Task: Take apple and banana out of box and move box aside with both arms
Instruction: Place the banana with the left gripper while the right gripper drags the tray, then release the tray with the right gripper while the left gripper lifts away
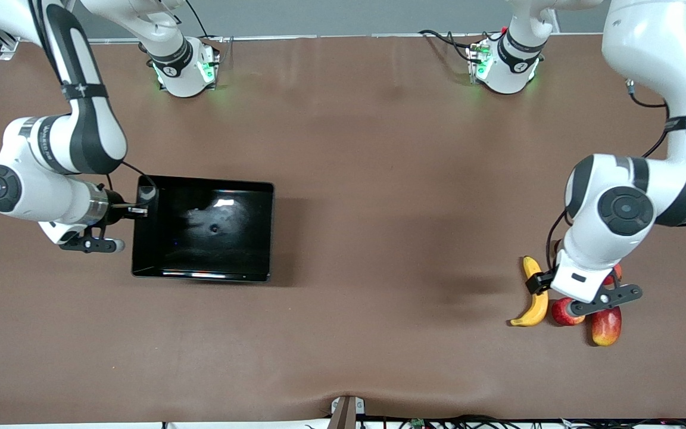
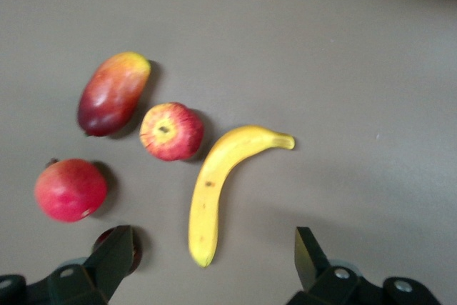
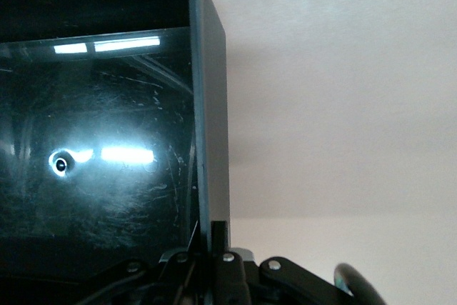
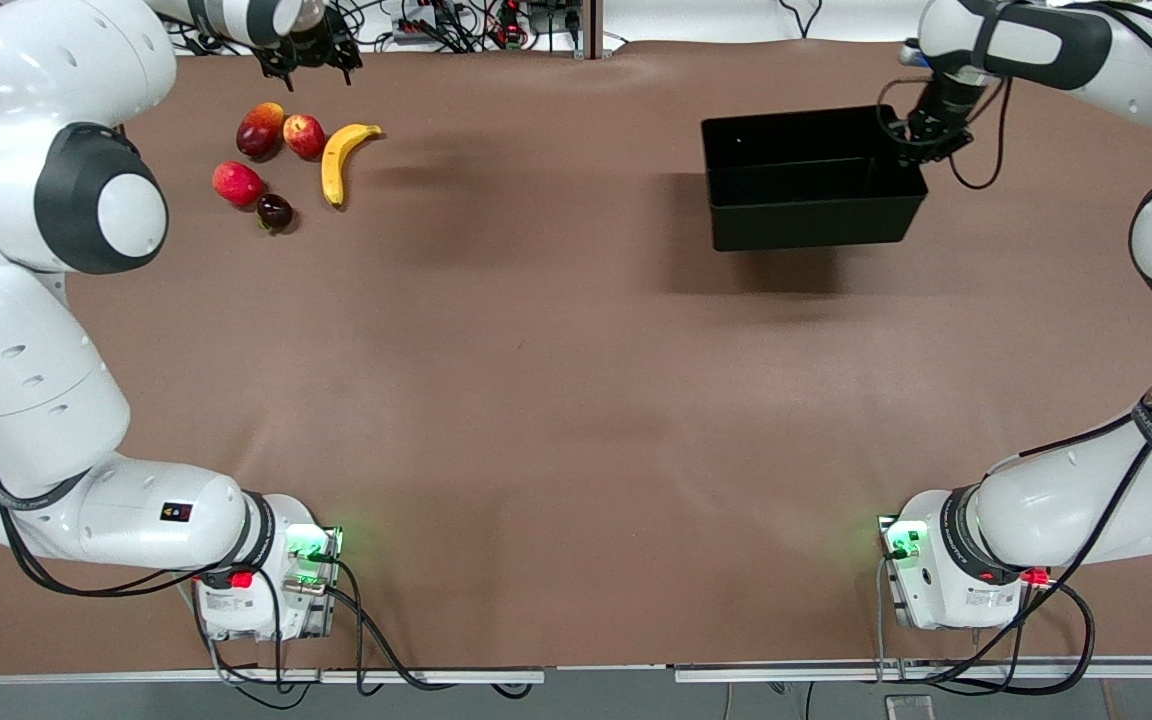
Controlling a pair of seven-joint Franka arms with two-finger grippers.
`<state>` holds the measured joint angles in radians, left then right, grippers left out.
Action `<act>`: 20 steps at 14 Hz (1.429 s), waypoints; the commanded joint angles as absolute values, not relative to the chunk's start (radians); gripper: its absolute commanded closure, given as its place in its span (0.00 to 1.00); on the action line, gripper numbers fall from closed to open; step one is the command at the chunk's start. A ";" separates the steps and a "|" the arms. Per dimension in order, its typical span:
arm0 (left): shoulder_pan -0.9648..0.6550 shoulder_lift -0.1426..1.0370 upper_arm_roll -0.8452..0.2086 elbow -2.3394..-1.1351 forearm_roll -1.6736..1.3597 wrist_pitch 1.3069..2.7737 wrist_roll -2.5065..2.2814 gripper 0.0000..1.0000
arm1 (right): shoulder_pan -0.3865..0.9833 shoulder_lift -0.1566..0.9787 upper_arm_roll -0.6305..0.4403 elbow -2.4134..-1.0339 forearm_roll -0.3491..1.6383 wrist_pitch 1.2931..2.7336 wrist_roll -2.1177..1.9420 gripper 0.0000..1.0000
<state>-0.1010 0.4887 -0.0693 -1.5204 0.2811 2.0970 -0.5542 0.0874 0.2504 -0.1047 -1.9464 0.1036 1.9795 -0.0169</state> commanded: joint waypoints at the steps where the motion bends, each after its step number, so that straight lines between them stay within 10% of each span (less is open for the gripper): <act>1: -0.092 0.430 -0.091 -1.482 0.262 1.981 -0.505 0.00 | -0.065 0.213 -0.084 -2.035 0.104 2.066 -0.217 1.00; 11: -0.092 0.229 -0.089 -1.488 0.178 1.833 -0.368 0.00 | -0.307 0.331 -0.084 -2.056 0.103 2.266 -0.505 1.00; 12: -0.098 0.206 -0.090 -1.493 0.178 1.798 -0.367 0.00 | -0.307 0.334 -0.084 -2.052 0.103 2.266 -0.505 0.85; 13: -0.100 0.180 -0.104 -1.494 0.178 1.763 -0.367 0.00 | -0.308 0.336 -0.084 -2.048 0.103 2.263 -0.506 0.22; 14: -0.092 0.154 -0.119 -1.494 0.178 1.741 -0.365 0.00 | -0.308 0.336 -0.084 -2.043 0.103 2.255 -0.508 0.00; 20: -0.015 -0.047 -0.117 -1.646 0.032 1.717 -0.155 0.00 | -0.279 0.334 -0.075 -1.846 0.104 1.872 -0.610 0.00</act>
